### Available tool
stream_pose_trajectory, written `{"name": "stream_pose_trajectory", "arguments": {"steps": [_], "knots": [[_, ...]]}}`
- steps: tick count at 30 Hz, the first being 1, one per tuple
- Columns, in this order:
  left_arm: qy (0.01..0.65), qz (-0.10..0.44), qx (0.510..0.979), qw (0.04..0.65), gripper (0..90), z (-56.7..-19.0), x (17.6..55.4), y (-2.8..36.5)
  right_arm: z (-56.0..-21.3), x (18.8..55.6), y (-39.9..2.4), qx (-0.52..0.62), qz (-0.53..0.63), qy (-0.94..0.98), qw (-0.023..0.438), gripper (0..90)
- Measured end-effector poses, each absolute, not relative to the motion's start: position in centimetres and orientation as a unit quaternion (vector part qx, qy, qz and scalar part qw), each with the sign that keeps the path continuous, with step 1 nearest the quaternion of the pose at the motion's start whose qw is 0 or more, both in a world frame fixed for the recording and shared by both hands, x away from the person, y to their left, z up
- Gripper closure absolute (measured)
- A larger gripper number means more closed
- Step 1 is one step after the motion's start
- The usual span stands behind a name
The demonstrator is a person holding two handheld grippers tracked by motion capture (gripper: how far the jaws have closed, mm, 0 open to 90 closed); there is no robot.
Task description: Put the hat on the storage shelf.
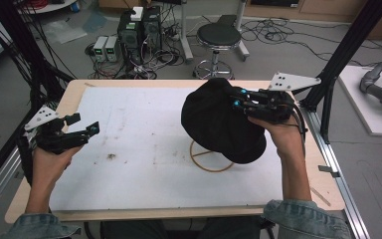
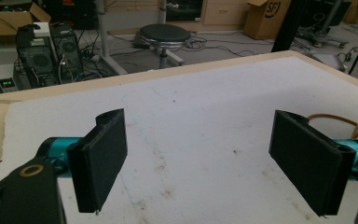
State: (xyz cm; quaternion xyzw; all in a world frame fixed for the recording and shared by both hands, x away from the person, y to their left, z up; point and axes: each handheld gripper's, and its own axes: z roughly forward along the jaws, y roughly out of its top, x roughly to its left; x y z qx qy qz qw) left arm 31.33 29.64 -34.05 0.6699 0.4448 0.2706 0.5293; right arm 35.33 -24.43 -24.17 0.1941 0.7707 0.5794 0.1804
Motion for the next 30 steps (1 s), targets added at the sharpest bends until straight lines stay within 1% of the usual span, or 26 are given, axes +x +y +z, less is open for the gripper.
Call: {"name": "stream_pose_trajectory", "arguments": {"steps": [6,9,12,14,30], "knots": [[0.444,0.27,0.671,0.529,19.5,-34.06,31.34,29.61,-24.34,35.47,-24.15,0.202,0.576,0.77,0.187,75.3],[0.443,0.27,0.672,0.529,19.5,-34.09,31.37,29.55,-24.48,35.49,-24.06,0.207,0.577,0.768,0.188,73.2],[0.443,0.27,0.672,0.529,19.5,-34.05,31.33,29.56,-24.62,35.47,-23.99,0.212,0.577,0.766,0.19,68.6],[0.444,0.271,0.671,0.529,19.5,-34.02,31.31,29.61,-24.67,35.46,-24.01,0.214,0.578,0.764,0.19,67.2],[0.444,0.273,0.67,0.529,19.5,-33.97,31.25,29.67,-25.01,35.52,-24.28,0.22,0.588,0.757,0.181,59.2]]}}
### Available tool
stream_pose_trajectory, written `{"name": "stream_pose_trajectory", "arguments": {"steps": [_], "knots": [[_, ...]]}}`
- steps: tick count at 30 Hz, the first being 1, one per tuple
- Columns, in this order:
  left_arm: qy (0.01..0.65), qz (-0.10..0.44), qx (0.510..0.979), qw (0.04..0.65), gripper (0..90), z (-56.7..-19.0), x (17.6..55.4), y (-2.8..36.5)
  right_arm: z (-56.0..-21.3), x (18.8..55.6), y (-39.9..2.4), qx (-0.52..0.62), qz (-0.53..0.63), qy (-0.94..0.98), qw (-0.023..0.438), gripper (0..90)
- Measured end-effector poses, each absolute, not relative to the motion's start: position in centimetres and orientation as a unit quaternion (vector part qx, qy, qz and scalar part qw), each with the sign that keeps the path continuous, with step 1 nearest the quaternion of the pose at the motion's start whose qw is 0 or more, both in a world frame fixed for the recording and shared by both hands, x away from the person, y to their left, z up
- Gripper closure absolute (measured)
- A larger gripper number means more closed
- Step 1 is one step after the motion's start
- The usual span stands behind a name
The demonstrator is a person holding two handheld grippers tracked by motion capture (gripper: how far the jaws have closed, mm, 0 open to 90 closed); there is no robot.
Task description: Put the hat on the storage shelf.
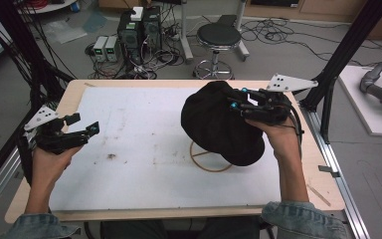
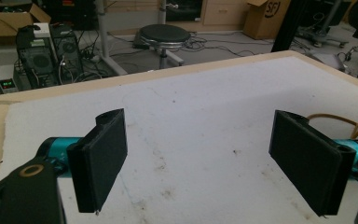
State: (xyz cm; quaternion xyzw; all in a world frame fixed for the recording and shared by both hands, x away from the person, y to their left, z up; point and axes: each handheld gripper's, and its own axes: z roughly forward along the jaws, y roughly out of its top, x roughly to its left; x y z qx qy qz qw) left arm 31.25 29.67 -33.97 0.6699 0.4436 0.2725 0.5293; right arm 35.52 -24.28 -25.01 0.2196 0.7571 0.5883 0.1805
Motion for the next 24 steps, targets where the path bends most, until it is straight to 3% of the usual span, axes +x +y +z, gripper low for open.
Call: {"name": "stream_pose_trajectory", "arguments": {"steps": [24], "knots": [[0.444,0.273,0.669,0.53,19.5,-33.91,31.18,29.73,-25.32,35.58,-24.38,0.232,0.592,0.751,0.178,43.9]]}}
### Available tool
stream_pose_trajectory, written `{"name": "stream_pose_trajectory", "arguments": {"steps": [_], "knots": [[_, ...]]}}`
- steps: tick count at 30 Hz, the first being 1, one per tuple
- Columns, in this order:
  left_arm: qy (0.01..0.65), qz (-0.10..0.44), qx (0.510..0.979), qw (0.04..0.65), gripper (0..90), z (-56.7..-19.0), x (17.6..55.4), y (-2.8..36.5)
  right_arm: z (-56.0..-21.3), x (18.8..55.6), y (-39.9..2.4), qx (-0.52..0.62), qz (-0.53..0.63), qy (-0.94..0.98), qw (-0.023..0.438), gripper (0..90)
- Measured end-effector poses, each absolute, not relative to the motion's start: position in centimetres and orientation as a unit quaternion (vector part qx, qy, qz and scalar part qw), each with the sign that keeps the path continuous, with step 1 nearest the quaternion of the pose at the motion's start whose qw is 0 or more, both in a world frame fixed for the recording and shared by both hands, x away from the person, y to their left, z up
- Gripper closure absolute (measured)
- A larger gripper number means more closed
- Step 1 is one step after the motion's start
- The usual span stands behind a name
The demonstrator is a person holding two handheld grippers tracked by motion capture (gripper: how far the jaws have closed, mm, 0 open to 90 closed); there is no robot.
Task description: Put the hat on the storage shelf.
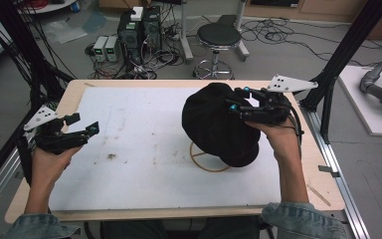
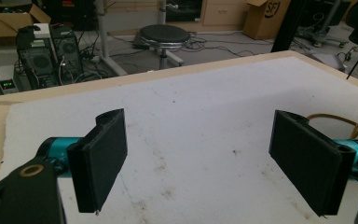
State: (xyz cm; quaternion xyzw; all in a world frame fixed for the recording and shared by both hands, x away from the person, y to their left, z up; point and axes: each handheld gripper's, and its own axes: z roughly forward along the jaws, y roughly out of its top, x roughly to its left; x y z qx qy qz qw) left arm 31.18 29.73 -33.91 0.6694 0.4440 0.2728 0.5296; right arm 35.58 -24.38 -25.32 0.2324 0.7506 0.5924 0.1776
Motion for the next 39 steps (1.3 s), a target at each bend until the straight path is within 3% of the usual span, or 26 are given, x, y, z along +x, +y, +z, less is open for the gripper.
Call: {"name": "stream_pose_trajectory", "arguments": {"steps": [14,39], "knots": [[0.443,0.273,0.67,0.53,19.5,-33.9,31.2,29.8,-25.2,35.3,-25.2,0.243,0.604,0.737,0.185,38.6],[0.445,0.273,0.669,0.53,19.5,-34.0,31.3,29.8,-27.2,34.7,-30.9,0.328,0.613,0.683,0.221,26.5]]}}
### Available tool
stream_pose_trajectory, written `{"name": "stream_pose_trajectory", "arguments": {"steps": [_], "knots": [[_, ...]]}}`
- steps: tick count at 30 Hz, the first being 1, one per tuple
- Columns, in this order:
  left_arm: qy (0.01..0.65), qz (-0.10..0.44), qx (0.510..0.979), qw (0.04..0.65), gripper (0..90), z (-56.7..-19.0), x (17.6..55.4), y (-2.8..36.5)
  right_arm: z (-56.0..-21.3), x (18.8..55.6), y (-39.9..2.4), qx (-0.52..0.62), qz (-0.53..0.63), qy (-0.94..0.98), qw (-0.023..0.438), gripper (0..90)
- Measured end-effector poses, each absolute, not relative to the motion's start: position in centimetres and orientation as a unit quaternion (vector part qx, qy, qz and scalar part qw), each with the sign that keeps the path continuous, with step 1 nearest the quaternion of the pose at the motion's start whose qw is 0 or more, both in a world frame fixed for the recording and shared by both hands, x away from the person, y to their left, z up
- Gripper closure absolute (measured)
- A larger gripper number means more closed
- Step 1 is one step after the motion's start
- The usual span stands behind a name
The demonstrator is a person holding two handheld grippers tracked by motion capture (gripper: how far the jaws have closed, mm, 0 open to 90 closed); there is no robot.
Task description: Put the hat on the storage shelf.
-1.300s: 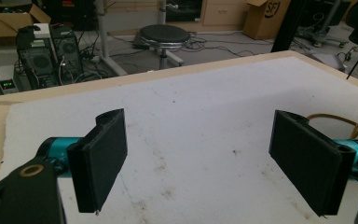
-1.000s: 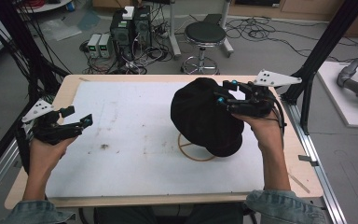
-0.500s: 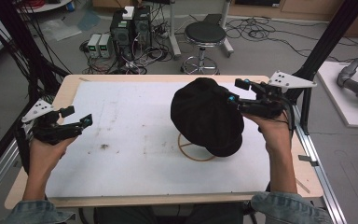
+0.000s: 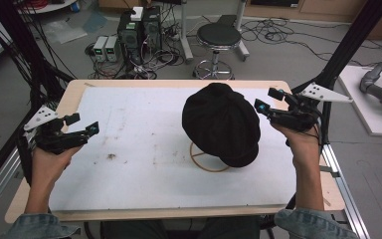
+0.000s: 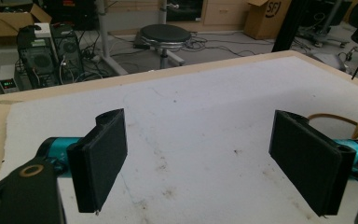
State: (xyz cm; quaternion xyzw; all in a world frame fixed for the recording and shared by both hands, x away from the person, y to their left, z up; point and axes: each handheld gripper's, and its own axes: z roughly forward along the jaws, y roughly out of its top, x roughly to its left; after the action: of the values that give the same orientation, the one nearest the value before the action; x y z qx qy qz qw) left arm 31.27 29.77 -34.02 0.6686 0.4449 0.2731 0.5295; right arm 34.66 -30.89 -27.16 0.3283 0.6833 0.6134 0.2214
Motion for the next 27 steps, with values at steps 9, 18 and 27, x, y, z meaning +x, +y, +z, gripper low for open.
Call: {"name": "stream_pose_trajectory", "arguments": {"steps": [9,18,27], "knots": [[0.443,0.272,0.67,0.53,19.5,-34.1,31.4,29.6,-28.5,35.0,-32.1,0.368,0.597,0.672,0.237,21.2],[0.441,0.274,0.67,0.531,19.5,-34.0,31.7,29.5,-30.4,35.5,-33.4,0.422,0.572,0.655,0.257,16.5],[0.442,0.273,0.671,0.529,19.4,-34.3,32.0,29.3,-32.4,36.3,-34.2,0.462,0.54,0.653,0.263,15.3]]}}
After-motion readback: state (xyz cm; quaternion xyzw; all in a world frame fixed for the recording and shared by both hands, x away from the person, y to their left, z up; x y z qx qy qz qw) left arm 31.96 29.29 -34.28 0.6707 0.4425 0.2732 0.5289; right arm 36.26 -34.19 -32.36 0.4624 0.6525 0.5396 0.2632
